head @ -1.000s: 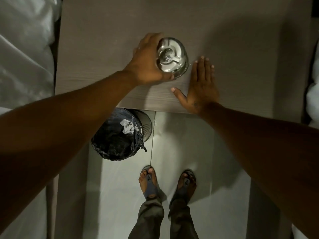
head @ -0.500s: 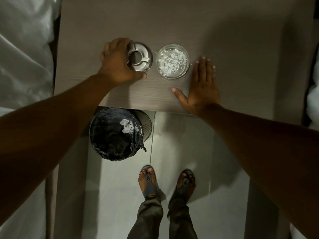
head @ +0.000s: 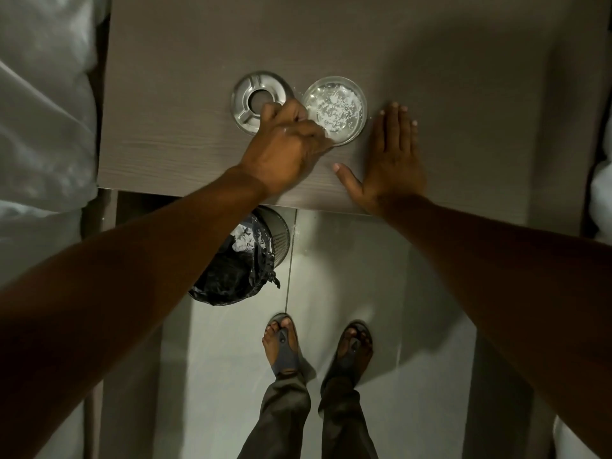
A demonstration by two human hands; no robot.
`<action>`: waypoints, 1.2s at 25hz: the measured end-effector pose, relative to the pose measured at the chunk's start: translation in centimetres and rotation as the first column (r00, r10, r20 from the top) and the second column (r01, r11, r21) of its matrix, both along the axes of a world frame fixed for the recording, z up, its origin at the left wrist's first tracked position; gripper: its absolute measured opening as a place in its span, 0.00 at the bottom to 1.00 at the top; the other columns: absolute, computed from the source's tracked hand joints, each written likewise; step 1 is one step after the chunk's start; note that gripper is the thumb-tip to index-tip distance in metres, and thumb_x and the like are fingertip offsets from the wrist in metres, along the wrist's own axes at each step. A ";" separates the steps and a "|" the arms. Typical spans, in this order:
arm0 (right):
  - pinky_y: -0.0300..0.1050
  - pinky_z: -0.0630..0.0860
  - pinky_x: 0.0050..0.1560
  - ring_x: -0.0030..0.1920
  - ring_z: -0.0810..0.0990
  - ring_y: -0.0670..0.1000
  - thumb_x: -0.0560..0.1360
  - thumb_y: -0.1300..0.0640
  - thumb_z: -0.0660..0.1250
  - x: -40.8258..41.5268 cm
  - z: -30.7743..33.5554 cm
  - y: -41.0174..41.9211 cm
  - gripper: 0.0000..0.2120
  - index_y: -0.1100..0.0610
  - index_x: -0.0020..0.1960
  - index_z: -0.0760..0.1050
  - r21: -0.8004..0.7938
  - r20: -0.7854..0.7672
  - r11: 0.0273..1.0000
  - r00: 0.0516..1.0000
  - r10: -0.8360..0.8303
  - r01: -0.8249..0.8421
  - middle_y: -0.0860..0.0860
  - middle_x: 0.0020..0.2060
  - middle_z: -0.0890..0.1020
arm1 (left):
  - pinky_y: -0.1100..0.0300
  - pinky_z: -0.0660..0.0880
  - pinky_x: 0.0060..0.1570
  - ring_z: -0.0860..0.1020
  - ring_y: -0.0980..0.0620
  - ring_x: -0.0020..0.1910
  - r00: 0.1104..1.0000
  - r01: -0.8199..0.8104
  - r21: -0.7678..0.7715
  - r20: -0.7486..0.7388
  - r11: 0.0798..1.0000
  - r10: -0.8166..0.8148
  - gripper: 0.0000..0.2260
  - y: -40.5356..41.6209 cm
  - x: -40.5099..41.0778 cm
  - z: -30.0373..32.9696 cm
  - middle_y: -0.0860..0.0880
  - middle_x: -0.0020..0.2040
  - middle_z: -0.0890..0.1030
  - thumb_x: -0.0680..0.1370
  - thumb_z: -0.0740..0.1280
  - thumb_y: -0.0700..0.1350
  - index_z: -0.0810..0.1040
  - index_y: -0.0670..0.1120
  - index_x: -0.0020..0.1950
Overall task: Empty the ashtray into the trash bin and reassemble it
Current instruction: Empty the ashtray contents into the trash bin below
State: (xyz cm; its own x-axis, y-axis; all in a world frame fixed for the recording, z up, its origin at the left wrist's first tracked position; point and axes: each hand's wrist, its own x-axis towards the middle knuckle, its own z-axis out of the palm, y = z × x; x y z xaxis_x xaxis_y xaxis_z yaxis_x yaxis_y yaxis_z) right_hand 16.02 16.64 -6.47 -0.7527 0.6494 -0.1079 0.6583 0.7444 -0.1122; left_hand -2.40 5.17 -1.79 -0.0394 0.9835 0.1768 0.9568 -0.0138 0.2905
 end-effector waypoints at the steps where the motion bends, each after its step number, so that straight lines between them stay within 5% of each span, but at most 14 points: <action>1: 0.63 0.48 0.82 0.82 0.50 0.66 0.78 0.26 0.50 -0.1 0.0 0.0 0.53 0.71 0.81 0.51 0.002 -0.002 1.000 1.000 0.002 -0.002 0.70 0.81 0.53 | 0.42 0.67 0.50 0.76 0.38 0.51 1.000 -0.008 -0.020 0.029 1.000 0.008 0.10 0.1 0.0 0.3 0.49 0.47 0.86 0.80 0.69 0.47 0.86 0.45 0.56; 5: 0.63 0.48 0.82 0.82 0.50 0.66 0.78 0.25 0.49 -0.1 -0.3 -0.1 0.53 0.70 0.81 0.50 0.015 -0.009 1.000 1.000 0.009 -0.009 0.70 0.81 0.53 | 0.42 0.70 0.53 0.73 0.49 0.51 0.951 -0.129 0.016 0.285 0.992 0.119 0.09 -2.0 1.1 2.5 0.50 0.43 0.86 0.79 0.69 0.46 0.87 0.44 0.52; 10: 0.63 0.47 0.82 0.82 0.50 0.67 0.78 0.26 0.51 0.2 -0.6 -0.6 0.52 0.69 0.82 0.50 0.029 -0.044 1.000 0.999 0.005 -0.003 0.69 0.81 0.53 | 0.54 0.75 0.51 0.80 0.49 0.49 0.685 -0.463 -0.076 0.601 0.883 0.411 0.07 -14.0 3.2 5.7 0.51 0.49 0.87 0.77 0.73 0.40 0.86 0.42 0.54; 12: 0.63 0.45 0.82 0.82 0.49 0.67 0.78 0.26 0.51 0.3 -0.7 -0.6 0.52 0.69 0.82 0.49 0.028 -0.047 1.000 0.999 -0.002 0.003 0.68 0.81 0.52 | 0.54 0.79 0.53 0.83 0.48 0.50 0.414 -0.551 -0.218 0.767 0.805 0.491 0.08 -18.3 3.3 5.5 0.52 0.49 0.87 0.76 0.74 0.39 0.86 0.45 0.54; 14: 0.63 0.44 0.81 0.82 0.48 0.68 0.79 0.26 0.50 0.3 -0.8 -0.5 0.52 0.69 0.82 0.49 0.038 -0.060 0.999 0.998 -0.004 0.006 0.69 0.81 0.52 | 0.55 0.79 0.55 0.84 0.49 0.51 -0.088 -0.575 -0.461 0.856 0.676 0.509 0.08 -21.0 2.6 3.7 0.49 0.49 0.87 0.75 0.73 0.40 0.86 0.47 0.52; 16: 0.63 0.45 0.81 0.82 0.48 0.68 0.79 0.25 0.50 0.3 -0.8 -0.4 0.52 0.69 0.82 0.49 0.051 -0.065 0.999 0.998 -0.002 0.005 0.69 0.81 0.51 | 0.58 0.75 0.49 0.80 0.53 0.47 -0.541 -0.432 -0.678 0.722 0.595 0.431 0.06 -22.9 2.1 1.2 0.49 0.47 0.83 0.76 0.70 0.41 0.83 0.47 0.52; 17: 0.64 0.45 0.81 0.82 0.48 0.68 0.79 0.26 0.50 0.4 -0.7 -0.3 0.52 0.69 0.82 0.49 0.056 -0.067 0.998 0.998 -0.004 0.008 0.69 0.81 0.52 | 0.60 0.70 0.43 0.75 0.55 0.42 -0.659 -0.351 -0.729 0.638 0.588 0.399 0.05 -23.6 1.9 -0.2 0.51 0.44 0.79 0.78 0.69 0.43 0.81 0.48 0.52; 21: 0.63 0.45 0.82 0.82 0.48 0.68 0.79 0.26 0.51 0.3 -1.0 -0.2 0.52 0.69 0.82 0.49 0.071 -0.069 0.997 0.998 -0.007 0.012 0.69 0.81 0.52 | 0.59 0.66 0.38 0.68 0.57 0.33 -0.806 -0.245 -0.750 0.510 0.615 0.301 0.03 -24.4 0.9 -5.1 0.54 0.32 0.74 0.78 0.67 0.46 0.80 0.53 0.49; 24: 0.63 0.46 0.82 0.82 0.49 0.68 0.79 0.25 0.50 0.4 -1.2 -0.1 0.52 0.68 0.82 0.50 0.083 -0.081 0.996 0.997 -0.006 0.013 0.68 0.81 0.53 | 0.57 0.68 0.37 0.69 0.56 0.31 -0.820 -0.184 -0.743 0.477 0.643 0.316 0.03 -23.7 0.2 -7.1 0.53 0.30 0.74 0.76 0.70 0.47 0.83 0.52 0.46; 30: 0.64 0.47 0.81 0.82 0.50 0.68 0.79 0.24 0.47 0.4 -1.3 -0.2 0.52 0.68 0.81 0.50 0.092 -0.091 0.996 0.996 0.005 0.004 0.69 0.81 0.53 | 0.54 0.65 0.39 0.68 0.55 0.29 -0.801 -0.060 -0.844 0.359 0.533 0.479 0.02 -23.1 -1.4 -9.0 0.53 0.29 0.72 0.71 0.72 0.47 0.80 0.51 0.40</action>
